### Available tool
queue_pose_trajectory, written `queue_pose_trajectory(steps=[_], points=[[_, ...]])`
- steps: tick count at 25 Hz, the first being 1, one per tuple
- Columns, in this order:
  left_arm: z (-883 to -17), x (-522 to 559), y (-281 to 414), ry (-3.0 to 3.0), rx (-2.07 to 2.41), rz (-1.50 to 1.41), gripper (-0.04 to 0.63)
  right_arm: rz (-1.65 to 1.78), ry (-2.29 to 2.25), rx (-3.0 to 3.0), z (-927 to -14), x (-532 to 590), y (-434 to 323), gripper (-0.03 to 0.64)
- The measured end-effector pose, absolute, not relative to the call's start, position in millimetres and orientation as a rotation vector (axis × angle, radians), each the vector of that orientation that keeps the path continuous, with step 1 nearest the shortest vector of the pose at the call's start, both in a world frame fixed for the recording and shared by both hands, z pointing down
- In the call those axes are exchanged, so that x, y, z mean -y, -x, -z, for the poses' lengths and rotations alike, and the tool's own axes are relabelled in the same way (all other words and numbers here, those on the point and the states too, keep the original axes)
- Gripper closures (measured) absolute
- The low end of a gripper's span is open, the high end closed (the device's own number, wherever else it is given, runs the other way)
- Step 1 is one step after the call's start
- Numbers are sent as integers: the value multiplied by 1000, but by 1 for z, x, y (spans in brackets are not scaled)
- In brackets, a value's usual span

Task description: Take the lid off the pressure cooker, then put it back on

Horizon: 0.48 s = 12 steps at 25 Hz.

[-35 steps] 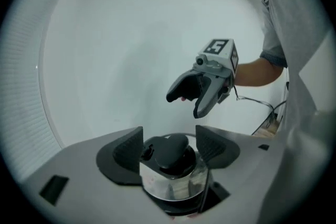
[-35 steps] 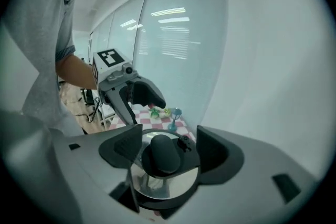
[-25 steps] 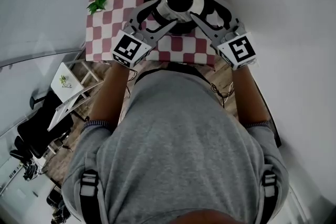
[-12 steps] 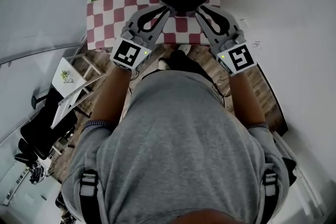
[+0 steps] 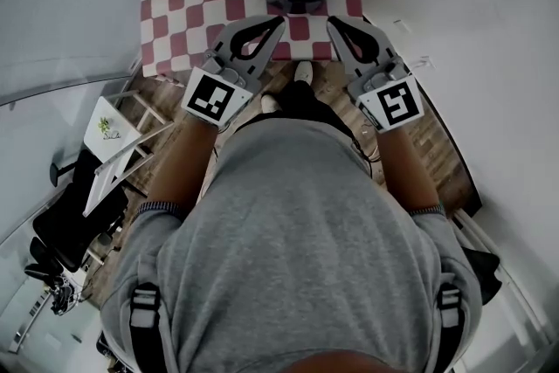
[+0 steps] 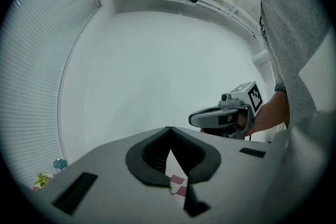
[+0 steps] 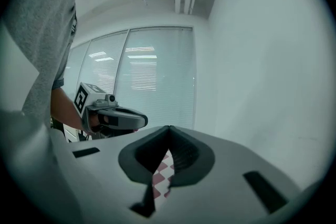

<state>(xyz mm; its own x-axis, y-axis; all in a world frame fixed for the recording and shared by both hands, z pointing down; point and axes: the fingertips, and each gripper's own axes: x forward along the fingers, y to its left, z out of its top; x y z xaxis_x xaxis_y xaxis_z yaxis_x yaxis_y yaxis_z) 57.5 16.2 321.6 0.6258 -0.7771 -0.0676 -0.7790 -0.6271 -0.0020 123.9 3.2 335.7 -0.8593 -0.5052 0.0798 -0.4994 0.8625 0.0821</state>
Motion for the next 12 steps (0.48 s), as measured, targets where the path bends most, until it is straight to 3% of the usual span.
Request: queue_pose_trajectory(steps=[12], points=[[-320,-15,-52,2749,-1409,-93,575,122,-743,2942,-337,-6,-124,609]])
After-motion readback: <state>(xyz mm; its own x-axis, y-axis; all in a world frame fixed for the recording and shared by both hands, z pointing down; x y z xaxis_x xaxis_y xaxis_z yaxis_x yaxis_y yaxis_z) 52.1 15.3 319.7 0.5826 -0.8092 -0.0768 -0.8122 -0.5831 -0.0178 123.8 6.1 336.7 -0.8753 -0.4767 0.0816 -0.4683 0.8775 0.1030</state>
